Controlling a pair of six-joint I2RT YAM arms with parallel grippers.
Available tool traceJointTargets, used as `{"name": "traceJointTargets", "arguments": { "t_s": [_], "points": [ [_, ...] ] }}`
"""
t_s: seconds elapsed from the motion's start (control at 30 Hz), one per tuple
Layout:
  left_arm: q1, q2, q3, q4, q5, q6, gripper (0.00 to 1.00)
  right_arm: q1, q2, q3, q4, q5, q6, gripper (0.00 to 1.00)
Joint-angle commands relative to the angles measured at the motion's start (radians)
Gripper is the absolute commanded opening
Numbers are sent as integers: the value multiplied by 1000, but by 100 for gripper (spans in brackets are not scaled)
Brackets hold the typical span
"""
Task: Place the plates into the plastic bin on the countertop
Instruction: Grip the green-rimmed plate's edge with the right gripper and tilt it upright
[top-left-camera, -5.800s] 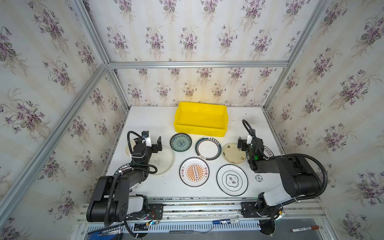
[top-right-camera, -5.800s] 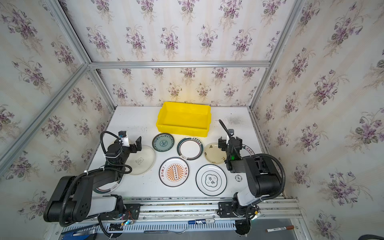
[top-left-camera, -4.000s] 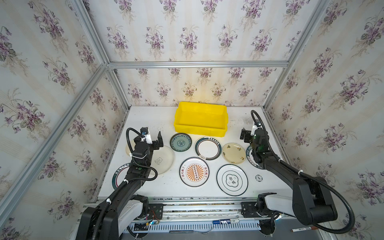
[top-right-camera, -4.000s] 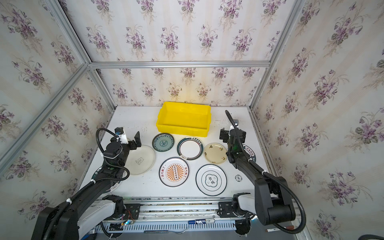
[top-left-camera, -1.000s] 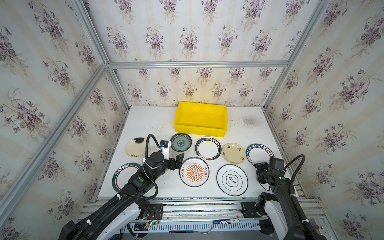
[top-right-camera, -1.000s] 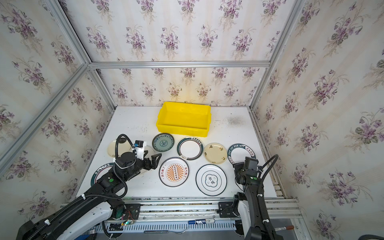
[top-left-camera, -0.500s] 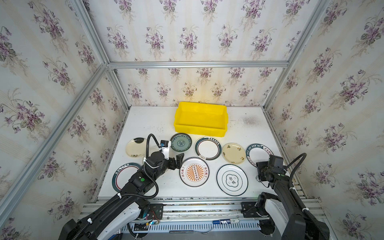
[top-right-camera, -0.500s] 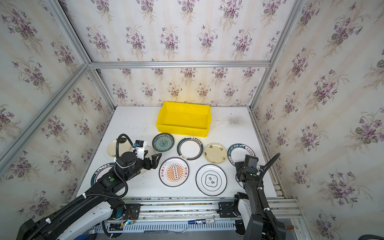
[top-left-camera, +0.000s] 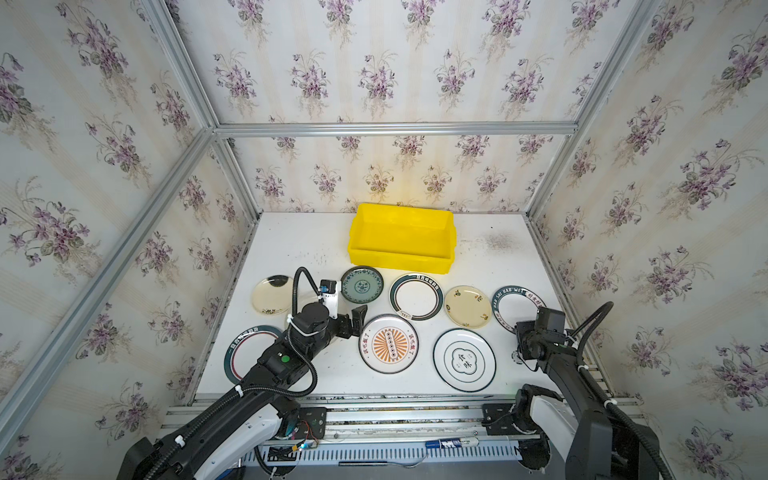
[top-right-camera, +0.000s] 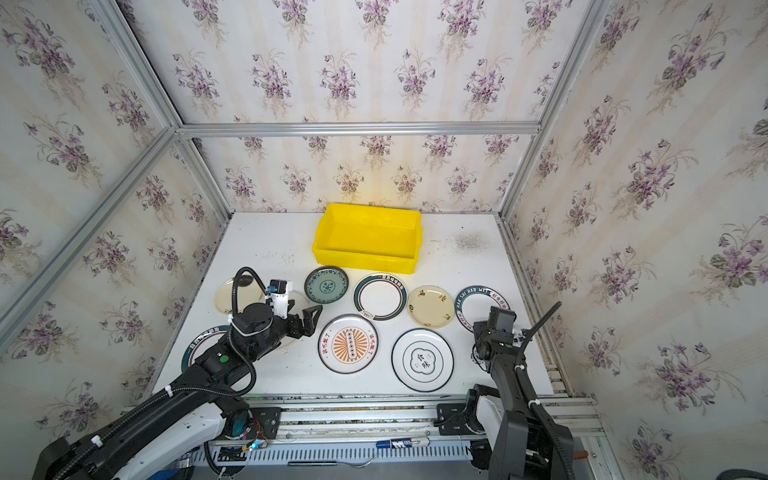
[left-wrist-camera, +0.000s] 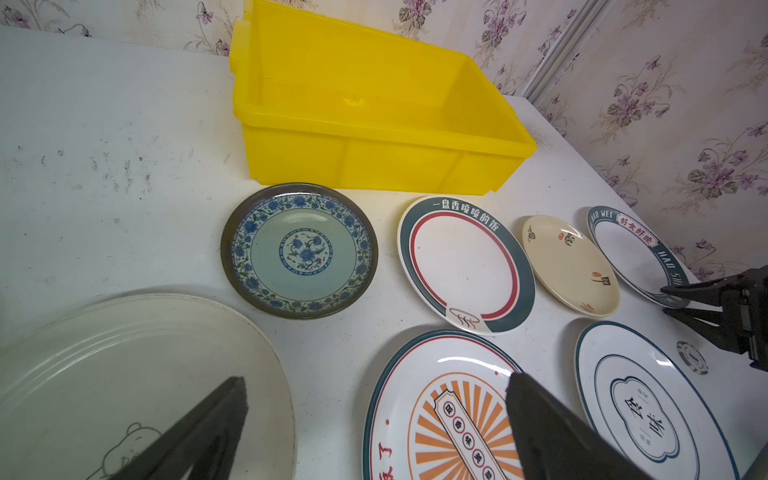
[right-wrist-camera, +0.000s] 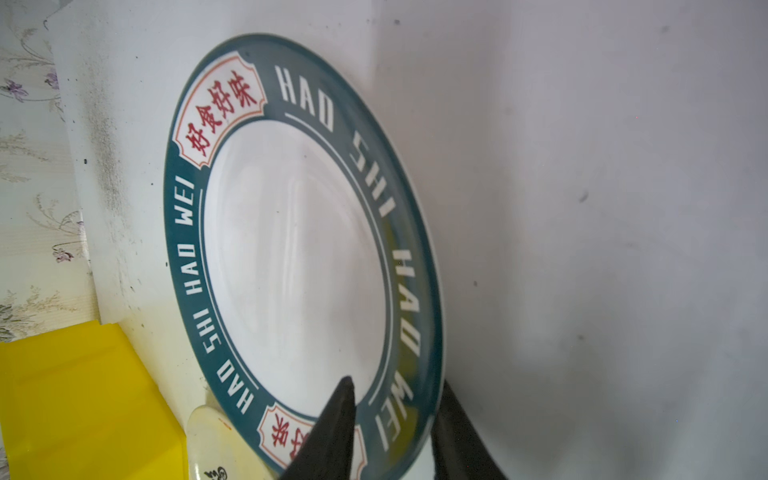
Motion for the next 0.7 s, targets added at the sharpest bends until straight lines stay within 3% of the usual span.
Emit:
{"name": "traceJointTargets", "arguments": {
  "t_s": [0.0,0.4,0.67],
  "points": [
    [1,-4,5,17,-14,3,100,-1,34,-9,13,10,14,33],
    [1,-2,4,16,-19,0,100,-1,65,3,42,38,-20,21],
    [1,13,8,14,-30,10,100,-1,107,15,75,14,-32,6]
  ]
}}
